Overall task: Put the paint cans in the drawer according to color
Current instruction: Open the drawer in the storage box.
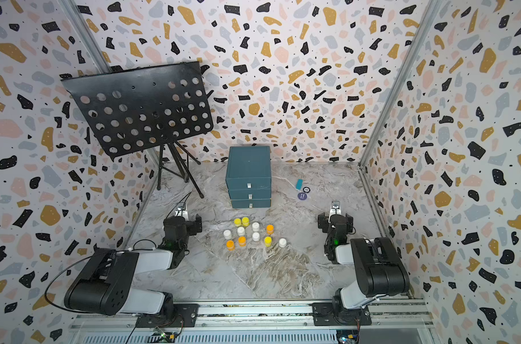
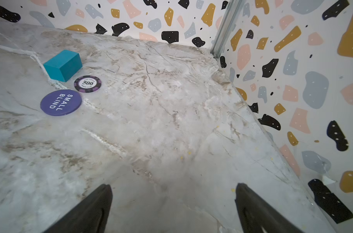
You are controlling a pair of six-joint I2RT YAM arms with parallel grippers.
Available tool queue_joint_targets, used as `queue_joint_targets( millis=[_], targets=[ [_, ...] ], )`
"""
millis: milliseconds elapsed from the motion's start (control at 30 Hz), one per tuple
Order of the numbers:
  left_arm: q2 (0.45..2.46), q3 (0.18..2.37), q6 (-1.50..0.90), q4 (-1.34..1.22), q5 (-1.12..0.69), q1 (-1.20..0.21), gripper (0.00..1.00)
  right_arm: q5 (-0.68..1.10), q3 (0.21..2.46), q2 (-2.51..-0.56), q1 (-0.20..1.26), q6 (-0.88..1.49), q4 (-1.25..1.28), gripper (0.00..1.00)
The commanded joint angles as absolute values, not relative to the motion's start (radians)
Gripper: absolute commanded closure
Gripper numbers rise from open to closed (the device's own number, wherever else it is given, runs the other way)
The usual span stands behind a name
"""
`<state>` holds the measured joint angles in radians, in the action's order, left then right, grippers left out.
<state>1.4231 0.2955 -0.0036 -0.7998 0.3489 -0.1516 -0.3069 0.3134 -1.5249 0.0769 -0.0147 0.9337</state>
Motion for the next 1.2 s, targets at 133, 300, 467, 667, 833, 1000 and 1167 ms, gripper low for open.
queue_joint_targets(
  millis=[133, 300, 467, 667, 833, 1000, 1167],
  targets=[
    [1.411, 0.317, -0.008, -0.822, 0.347, -0.147, 0.0, -0.31, 0.332, -1.517, 0.081, -0.001, 0.933, 0.0],
    [1.413, 0.318, -0.01, -0.82, 0.343, -0.146, 0.0, -0.31, 0.333, -1.517, 0.08, -0.001, 0.932, 0.0],
    [1.411, 0.32, -0.012, -0.815, 0.334, -0.141, 0.0, -0.309, 0.334, -1.519, 0.08, -0.001, 0.931, 0.0],
    [1.407, 0.316, -0.011, -0.816, 0.333, -0.139, 0.0, -0.309, 0.333, -1.518, 0.08, 0.0, 0.931, 0.0],
    [1.246, 0.4, -0.05, -0.528, 0.485, -0.17, 0.0, -0.326, 0.348, -1.369, 0.118, -0.043, 0.802, 0.0],
    [1.017, 0.581, -0.382, 0.0, 0.582, -0.174, 0.0, -0.439, 0.579, -1.13, 0.15, 0.157, 0.166, 0.0],
    [0.802, 0.641, -0.576, 0.162, 0.482, -0.17, 0.0, -0.304, 0.578, -0.958, 0.158, 0.289, 0.027, 0.0]
  ],
)
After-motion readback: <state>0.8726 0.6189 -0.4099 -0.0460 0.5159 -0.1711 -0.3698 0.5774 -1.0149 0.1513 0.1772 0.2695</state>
